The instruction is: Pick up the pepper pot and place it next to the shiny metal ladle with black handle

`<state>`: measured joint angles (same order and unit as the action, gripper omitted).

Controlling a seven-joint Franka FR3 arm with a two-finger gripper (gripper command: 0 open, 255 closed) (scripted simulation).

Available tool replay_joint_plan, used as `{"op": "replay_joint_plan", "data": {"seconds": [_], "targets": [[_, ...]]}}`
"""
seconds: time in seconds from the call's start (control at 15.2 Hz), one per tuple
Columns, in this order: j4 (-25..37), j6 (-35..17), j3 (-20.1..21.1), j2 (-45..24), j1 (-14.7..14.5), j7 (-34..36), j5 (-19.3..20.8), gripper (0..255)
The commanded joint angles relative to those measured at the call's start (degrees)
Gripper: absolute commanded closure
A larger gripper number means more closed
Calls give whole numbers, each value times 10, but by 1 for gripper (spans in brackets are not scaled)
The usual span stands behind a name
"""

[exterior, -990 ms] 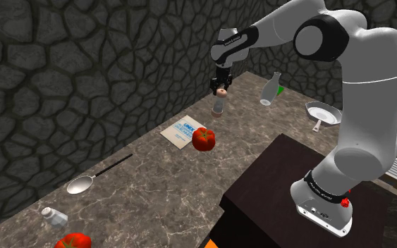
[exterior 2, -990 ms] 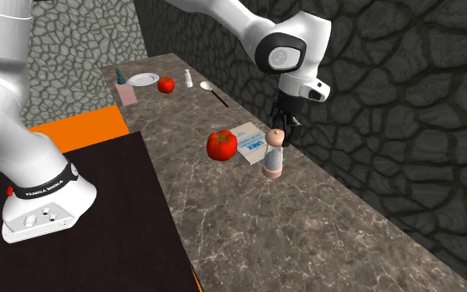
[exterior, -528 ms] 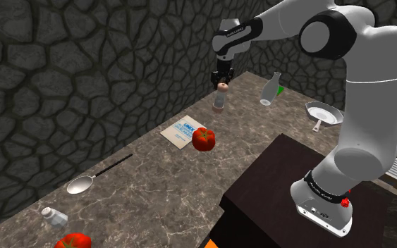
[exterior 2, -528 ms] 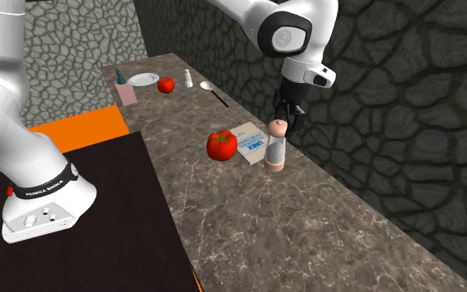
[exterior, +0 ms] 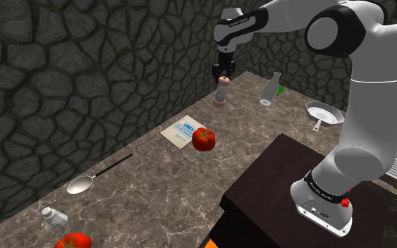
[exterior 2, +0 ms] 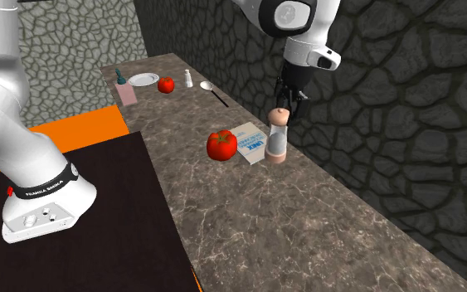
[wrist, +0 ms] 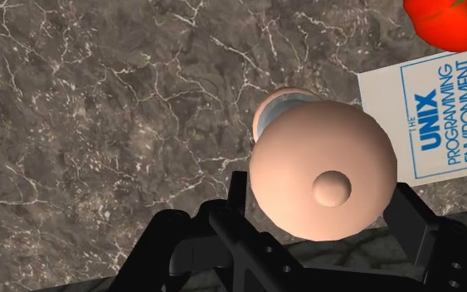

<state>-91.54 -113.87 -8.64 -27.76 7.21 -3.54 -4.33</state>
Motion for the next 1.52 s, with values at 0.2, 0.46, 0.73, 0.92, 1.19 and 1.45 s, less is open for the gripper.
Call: {"op": "replay_joint_plan", "data": {"seconds": [0.2,0.46,0.73,0.92,1.19,1.45], "targets": [[18,33,-1,14,0,1,3,255],[36,59,-2,23,0,2,4,255],[56,87,-3,31,0,3,6,255],[73,108,-3,35,0,4,7,255],[99,137,-4,38,1,5,7,255],[124,163,-4,40,2,5,8,255]]}}
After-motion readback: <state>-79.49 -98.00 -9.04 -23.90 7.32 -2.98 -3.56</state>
